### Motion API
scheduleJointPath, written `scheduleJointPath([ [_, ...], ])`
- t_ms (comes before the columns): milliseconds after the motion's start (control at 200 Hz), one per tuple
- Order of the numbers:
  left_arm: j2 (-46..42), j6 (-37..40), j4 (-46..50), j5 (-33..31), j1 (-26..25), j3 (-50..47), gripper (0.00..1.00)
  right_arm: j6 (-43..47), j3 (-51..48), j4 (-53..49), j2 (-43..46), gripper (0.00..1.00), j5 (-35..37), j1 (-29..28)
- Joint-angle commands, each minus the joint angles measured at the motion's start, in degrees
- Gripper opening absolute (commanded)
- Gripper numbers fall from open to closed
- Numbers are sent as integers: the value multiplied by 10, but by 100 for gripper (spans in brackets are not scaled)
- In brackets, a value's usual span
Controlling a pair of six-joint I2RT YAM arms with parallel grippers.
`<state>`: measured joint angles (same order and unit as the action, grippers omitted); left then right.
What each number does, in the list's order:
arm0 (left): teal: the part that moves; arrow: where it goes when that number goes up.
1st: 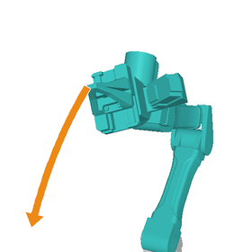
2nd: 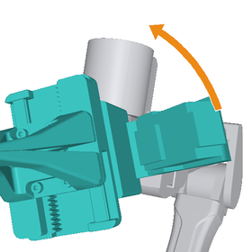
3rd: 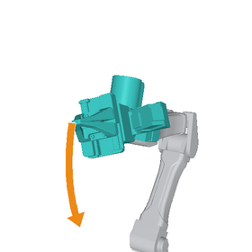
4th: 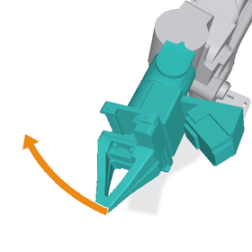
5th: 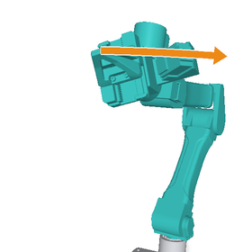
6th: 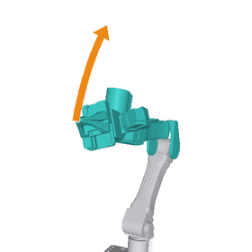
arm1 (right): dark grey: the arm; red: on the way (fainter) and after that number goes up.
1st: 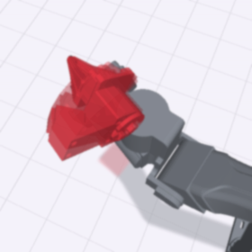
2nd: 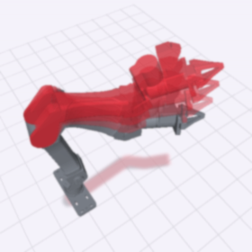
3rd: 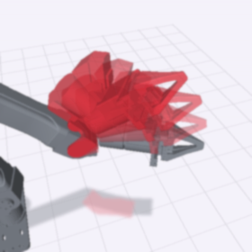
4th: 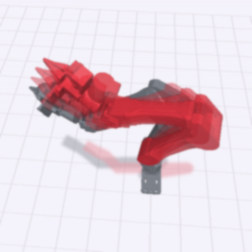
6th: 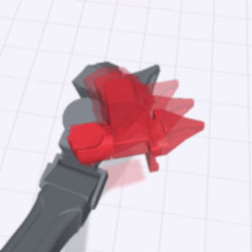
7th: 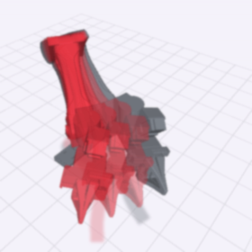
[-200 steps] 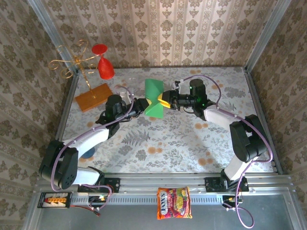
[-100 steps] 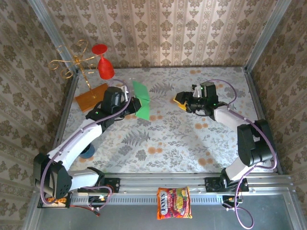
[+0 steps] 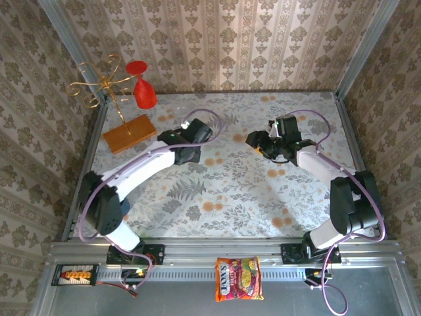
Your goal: Fold a paper plane with a square sheet of paper (pick it up from the middle)
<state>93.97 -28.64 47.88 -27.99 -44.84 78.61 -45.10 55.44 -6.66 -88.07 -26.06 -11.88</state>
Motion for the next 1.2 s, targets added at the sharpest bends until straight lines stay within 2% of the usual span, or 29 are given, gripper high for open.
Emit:
scheduleJointPath([
  [0,58,10,90,-121,-25,52,8,0,8,-17,16,58,19,14],
  [110,136,4,132,-165,-51,107,8,-11,-3,-10,20,58,21,24],
  [210,212,0,158,-170,-73,172,8,-21,-10,-9,23,58,24,33],
  [330,264,5,122,-111,-86,204,8,-40,-17,-17,22,58,29,61],
  [485,263,3,25,2,-84,171,15,-52,-28,-28,31,58,36,98],
  [695,213,-12,-73,155,-70,121,38,-47,-23,-42,26,58,29,110],
  [890,110,-57,-186,278,-17,20,55,-38,-10,-36,-1,57,-11,94],
  [1050,17,-104,-256,314,46,-89,62,-5,13,-48,-41,51,-25,8],
  [1195,-55,-144,-294,321,106,-190,69,2,29,-28,-89,35,-47,-82],
])
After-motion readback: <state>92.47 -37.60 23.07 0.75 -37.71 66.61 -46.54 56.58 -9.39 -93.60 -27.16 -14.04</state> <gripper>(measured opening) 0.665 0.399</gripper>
